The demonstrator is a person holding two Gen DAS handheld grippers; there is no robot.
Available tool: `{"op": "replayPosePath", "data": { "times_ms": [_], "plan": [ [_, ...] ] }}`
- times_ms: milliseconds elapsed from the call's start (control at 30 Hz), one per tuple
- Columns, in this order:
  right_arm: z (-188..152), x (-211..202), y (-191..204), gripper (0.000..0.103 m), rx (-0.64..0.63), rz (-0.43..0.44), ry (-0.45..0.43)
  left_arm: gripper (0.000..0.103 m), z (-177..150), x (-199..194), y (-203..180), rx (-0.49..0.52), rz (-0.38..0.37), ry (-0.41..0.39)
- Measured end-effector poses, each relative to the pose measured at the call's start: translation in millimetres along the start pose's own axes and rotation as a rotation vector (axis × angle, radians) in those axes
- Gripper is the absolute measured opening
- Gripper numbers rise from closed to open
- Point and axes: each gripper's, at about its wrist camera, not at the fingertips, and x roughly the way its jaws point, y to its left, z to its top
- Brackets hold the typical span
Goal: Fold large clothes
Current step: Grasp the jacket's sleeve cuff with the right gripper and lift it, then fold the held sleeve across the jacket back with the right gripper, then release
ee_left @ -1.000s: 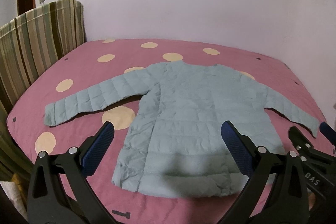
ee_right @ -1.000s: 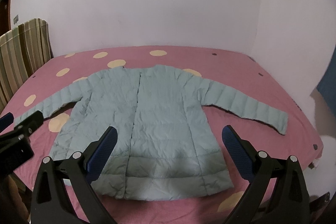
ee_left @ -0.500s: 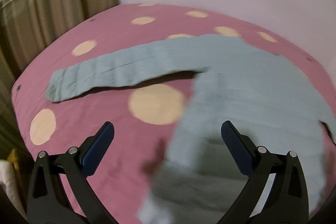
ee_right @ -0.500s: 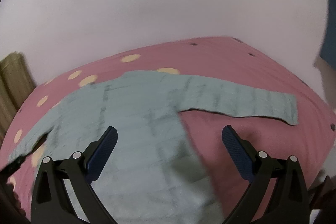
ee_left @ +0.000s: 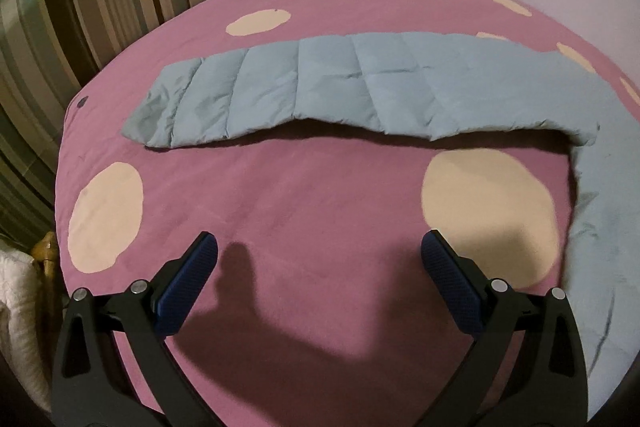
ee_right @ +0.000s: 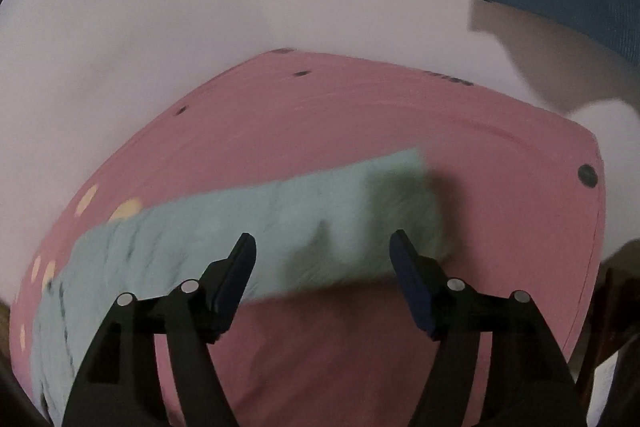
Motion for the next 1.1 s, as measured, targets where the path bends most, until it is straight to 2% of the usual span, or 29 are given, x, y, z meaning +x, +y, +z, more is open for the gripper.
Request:
{"op": "replayPosePath", "data": {
  "times_ms": [200,367,433,467,500,600,633,733,800,900,1100],
  "plan": [
    [24,57,-51,0.069,0.074,-0.005,0.118,0.101,1,4,-4,-0.001,0.019,-0.009],
    [20,88,-73,0.069,0.129,0.069,0.199,0.101,3,5,-7,0.011,0.043,-0.016],
    [19,93,-73,0.067,0.121,0.084,0.206,0.101,3,6,-8,0.015,0.05,-0.016],
    [19,96,-72,0.064,0.105,0.082,0.207,0.101,3,6,-8,0.015,0.051,-0.016],
    [17,98,-67,0.055,0.077,0.073,0.21,0.101,3,6,-8,0.015,0.052,-0.017],
    [17,104,-58,0.039,0.044,0.066,0.211,0.101,2,6,-7,0.015,0.05,-0.017],
    [18,105,-57,0.031,0.041,0.07,0.212,0.101,3,7,-8,0.014,0.049,-0.018],
    [19,107,-53,0.015,0.052,0.111,0.223,0.101,4,8,-7,0.011,0.045,-0.015],
    [20,102,-48,0.01,0.05,0.125,0.219,0.101,4,9,-6,0.007,0.039,-0.014],
    [20,86,-42,0.008,0.053,0.156,0.192,0.101,4,9,-4,-0.001,0.03,-0.013],
    [28,35,17,0.008,0.001,0.287,0.108,0.101,3,8,-2,0.002,0.032,-0.021]
  ]
}}
